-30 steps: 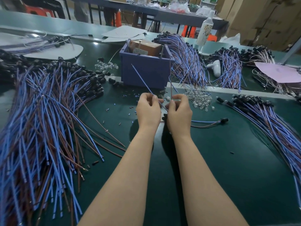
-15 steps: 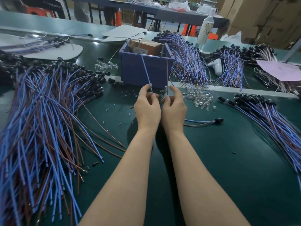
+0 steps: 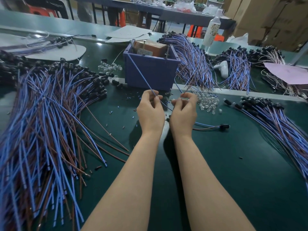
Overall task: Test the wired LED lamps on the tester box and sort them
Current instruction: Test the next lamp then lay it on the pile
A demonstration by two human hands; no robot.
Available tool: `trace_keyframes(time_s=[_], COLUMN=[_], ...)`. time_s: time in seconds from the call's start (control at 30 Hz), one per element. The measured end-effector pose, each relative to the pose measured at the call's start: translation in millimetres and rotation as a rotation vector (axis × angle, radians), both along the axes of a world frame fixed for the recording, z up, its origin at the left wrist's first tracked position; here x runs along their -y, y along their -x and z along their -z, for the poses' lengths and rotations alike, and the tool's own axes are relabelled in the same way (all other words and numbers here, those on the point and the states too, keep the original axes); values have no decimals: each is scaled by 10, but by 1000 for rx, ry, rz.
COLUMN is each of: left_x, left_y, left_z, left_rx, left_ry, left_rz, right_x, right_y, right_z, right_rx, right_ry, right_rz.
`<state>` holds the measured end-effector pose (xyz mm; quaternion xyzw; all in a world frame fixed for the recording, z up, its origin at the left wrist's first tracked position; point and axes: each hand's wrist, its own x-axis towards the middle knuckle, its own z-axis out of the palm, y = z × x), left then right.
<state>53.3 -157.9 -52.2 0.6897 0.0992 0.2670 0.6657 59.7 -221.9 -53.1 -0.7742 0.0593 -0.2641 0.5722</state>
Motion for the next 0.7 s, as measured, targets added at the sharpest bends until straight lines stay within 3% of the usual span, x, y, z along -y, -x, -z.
trace_keyframes(time_s=[0.7], left_x=[17], left_y=[-92], left_z=[71], left_rx=[-62], left_ry=[-125], left_rz=[28], right_x=[-41], right_y=[-34], right_z=[-1], right_rx=[-63], right_ry=[236], right_rz=[-121])
